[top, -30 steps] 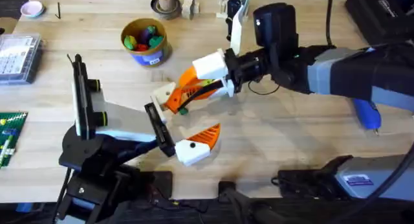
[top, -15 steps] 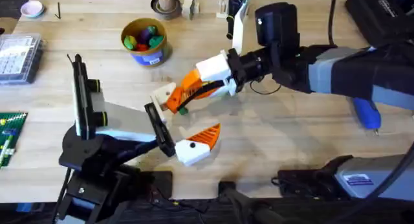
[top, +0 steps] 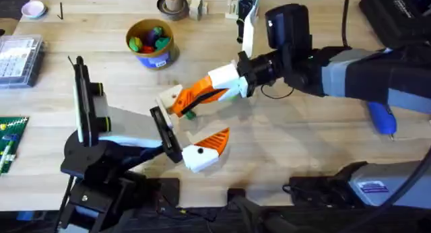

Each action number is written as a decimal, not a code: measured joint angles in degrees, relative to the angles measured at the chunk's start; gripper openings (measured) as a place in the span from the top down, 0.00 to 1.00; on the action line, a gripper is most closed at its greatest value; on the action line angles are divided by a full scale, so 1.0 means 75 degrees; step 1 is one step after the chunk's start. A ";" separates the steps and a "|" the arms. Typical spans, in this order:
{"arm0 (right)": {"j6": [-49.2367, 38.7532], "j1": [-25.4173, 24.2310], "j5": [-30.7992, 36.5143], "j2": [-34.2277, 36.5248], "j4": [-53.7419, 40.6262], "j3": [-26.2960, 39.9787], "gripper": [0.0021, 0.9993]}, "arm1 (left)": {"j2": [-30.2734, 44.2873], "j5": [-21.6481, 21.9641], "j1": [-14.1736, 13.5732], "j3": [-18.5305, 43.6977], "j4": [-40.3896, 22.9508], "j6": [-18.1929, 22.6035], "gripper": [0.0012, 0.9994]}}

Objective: Pick up the gripper from the table and insert it into the empty holder that is missing its gripper. Then pick up a screw, insert it into the mounting hole, and use the screwdriver to tighten it. Finally, clean up the table by picking up the vegetable and placing it into the bucket.

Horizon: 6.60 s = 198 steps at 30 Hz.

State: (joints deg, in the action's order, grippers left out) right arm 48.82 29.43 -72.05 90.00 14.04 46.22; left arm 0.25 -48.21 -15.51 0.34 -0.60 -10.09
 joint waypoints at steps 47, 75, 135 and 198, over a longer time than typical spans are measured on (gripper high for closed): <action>0.1376 0.0698 0.2043 -0.0006 0.1282 0.0000 0.99 | 0.0003 0.0606 0.0141 -0.0015 0.0271 -0.0155 0.01; 0.1378 0.0927 0.2477 -0.0058 0.1285 0.0000 0.83 | 0.0003 0.0924 0.0198 -0.0017 0.0262 -0.0291 0.01; -0.4240 -0.2521 0.1568 -0.0635 0.0592 0.0000 0.19 | 0.0003 -0.1040 0.0000 -0.0009 0.0344 0.0392 0.01; -0.9362 -0.0125 0.7907 0.0469 -0.5148 0.1530 0.19 | 0.0003 -0.1064 -0.0001 -0.0009 0.0344 0.0490 0.01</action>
State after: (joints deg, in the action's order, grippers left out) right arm -21.39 28.49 -12.75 93.51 -24.57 57.69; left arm 0.27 -56.18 -15.51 0.27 1.98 -6.42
